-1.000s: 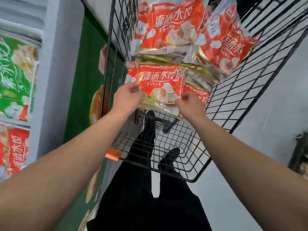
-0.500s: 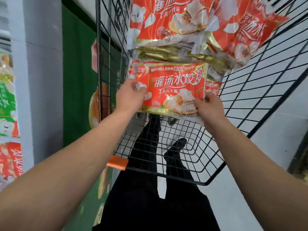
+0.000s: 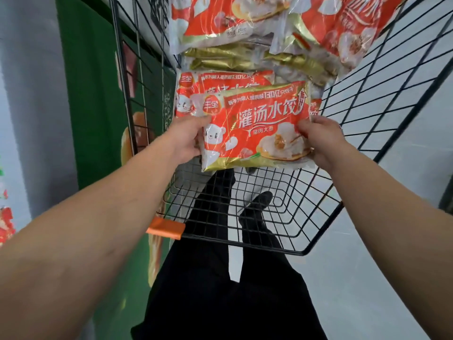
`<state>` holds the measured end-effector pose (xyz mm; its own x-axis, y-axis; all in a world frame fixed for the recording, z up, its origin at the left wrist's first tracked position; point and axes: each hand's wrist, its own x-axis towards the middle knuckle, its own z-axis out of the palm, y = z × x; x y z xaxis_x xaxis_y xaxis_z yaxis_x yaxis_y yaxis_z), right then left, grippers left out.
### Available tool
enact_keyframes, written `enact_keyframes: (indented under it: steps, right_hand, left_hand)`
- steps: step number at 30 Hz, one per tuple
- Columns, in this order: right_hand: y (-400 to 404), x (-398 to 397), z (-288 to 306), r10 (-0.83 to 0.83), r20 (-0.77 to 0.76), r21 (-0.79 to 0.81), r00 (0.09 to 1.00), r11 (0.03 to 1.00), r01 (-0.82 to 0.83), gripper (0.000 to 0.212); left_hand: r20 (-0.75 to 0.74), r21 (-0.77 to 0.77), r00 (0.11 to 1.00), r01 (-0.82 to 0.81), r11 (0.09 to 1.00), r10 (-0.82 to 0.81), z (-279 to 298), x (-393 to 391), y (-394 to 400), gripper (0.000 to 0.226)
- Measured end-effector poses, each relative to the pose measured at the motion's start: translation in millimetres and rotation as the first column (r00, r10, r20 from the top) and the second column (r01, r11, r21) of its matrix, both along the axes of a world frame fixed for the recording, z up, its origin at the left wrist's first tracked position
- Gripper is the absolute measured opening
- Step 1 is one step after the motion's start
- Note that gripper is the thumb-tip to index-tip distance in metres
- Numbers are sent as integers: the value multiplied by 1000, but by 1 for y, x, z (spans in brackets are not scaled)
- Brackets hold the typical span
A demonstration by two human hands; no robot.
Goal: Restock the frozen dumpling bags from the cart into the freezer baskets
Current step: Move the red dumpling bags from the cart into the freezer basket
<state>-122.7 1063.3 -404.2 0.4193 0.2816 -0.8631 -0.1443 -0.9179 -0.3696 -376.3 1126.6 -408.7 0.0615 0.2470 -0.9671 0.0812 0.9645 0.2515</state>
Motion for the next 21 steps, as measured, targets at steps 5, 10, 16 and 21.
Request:
enact_keyframes:
  steps: [5,10,16,21]
  right_hand:
    - [-15,-9,23,121,116,67,986,989,-129,11]
    - [-46,-20,60,173,164,167,971,965,-200,10]
    - [-97,-20,115,255,119,312,960,908,-280,10]
    - [-143,-35,152,332,55,388,942,862,-326,13]
  left_hand:
    - [49,61,993,-107,992,104,29,-7,-26,14]
    - [15,121,978,-208,971,208,69,-11,-64,22]
    - [-68,305,948,-278,911,312,127,-15,-150,11]
    - [-158,458,837,-408,790,524,166,-35,-238,9]
